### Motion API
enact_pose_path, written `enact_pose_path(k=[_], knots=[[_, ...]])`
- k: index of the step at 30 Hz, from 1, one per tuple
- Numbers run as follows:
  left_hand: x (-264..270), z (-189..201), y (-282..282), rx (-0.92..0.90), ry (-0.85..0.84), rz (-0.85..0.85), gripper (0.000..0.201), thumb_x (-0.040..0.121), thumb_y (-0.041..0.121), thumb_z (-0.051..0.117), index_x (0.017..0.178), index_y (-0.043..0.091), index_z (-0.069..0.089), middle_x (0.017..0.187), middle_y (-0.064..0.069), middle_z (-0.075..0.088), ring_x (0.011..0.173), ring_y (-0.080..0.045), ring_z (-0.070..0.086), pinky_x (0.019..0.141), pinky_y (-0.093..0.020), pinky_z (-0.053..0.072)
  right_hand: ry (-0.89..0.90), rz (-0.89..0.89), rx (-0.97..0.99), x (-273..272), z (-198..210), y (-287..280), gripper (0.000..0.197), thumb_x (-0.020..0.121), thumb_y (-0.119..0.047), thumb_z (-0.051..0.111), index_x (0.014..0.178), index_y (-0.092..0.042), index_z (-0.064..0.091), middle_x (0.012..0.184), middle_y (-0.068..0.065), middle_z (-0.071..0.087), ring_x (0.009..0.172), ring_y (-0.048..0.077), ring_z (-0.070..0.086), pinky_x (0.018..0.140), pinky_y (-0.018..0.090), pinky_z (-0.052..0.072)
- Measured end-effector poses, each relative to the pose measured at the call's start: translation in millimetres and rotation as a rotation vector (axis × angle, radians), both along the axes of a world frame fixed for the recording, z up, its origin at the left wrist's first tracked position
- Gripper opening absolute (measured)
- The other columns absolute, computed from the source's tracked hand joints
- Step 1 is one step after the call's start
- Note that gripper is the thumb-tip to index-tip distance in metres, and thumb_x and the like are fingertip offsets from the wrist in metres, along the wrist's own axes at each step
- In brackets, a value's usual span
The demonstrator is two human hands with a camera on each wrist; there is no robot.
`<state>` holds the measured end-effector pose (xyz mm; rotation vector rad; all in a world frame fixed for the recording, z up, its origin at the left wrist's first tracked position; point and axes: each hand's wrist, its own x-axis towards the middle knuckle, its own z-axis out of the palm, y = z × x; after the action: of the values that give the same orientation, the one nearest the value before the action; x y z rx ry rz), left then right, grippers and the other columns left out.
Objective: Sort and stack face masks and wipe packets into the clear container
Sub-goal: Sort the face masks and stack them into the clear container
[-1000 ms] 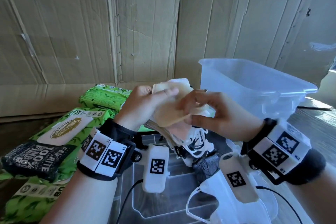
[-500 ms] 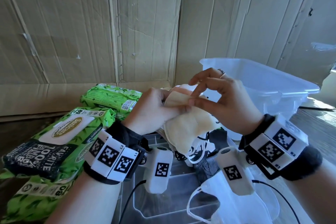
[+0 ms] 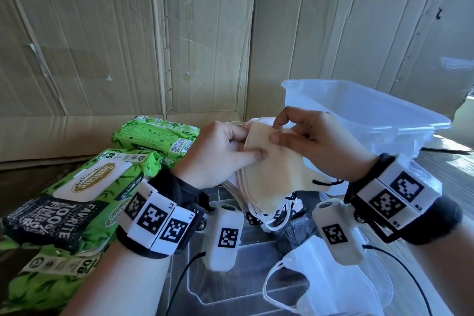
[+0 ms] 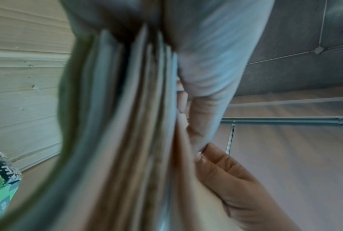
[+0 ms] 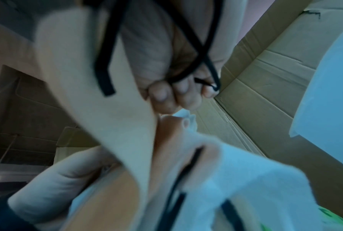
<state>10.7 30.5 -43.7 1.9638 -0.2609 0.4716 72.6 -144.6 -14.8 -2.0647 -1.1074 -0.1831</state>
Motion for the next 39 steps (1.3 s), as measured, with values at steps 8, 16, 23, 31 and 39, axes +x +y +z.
enact_pose_path(k=[8, 16, 23, 31, 39], knots=[[-0.1, -0.4, -0.5, 0.044, -0.005, 0.032, 0.010, 0.071, 0.015, 0.079, 0.079, 0.016, 0.074, 0.085, 0.001, 0.074, 0.081, -0.005, 0.064, 0.082, -0.028, 0.051, 0.006, -0.030, 0.049, -1.8, -3.6, 5.1, 0.024, 0.088, -0.018, 0.060, 0.073, -0.029, 0.046, 0.067, 0.030, 0.059, 0.044, 0.014, 0.039, 0.050, 0.028, 0.039], [-4.8, 4.6, -0.9, 0.098, -0.107, 0.019, 0.044, 0.069, 0.006, 0.075, 0.101, 0.031, 0.057, 0.095, 0.001, 0.070, 0.089, -0.019, 0.066, 0.085, -0.037, 0.052, -0.250, -0.105, 0.044, -1.8, -3.1, 5.1, 0.036, 0.070, -0.045, 0.061, 0.103, -0.041, 0.048, 0.093, -0.007, 0.050, 0.087, -0.006, 0.044, 0.082, 0.032, 0.035], [-4.6, 4.7, -3.5, 0.119, -0.105, 0.075, 0.070, 0.069, 0.007, 0.077, 0.111, 0.038, 0.031, 0.090, -0.013, 0.069, 0.082, -0.034, 0.064, 0.078, -0.052, 0.050, -0.283, -0.047, 0.154, -2.1, -5.2, 12.1, 0.030, 0.065, -0.035, 0.069, 0.093, -0.039, 0.062, 0.093, 0.003, 0.051, 0.088, 0.007, 0.045, 0.087, 0.035, 0.040], [-3.8, 4.6, -1.4, 0.087, -0.132, 0.056, 0.062, 0.071, 0.007, 0.076, 0.105, 0.038, 0.034, 0.086, -0.007, 0.071, 0.077, -0.029, 0.066, 0.073, -0.044, 0.053, -0.454, -0.031, 0.119, -4.3, -8.3, 11.6, 0.025, 0.066, -0.042, 0.065, 0.075, -0.019, 0.069, 0.078, -0.004, 0.055, 0.073, 0.024, 0.051, 0.069, 0.039, 0.039], [-1.2, 1.7, -1.7, 0.111, -0.155, -0.021, 0.022, 0.068, 0.026, 0.067, 0.087, 0.030, 0.056, 0.079, 0.009, 0.063, 0.075, -0.006, 0.054, 0.071, -0.023, 0.042, -0.349, 0.075, 0.134, 0.9, -14.4, 7.8, 0.005, 0.070, -0.022, 0.063, 0.069, -0.018, 0.065, 0.075, -0.011, 0.060, 0.072, 0.022, 0.053, 0.071, 0.028, 0.039]])
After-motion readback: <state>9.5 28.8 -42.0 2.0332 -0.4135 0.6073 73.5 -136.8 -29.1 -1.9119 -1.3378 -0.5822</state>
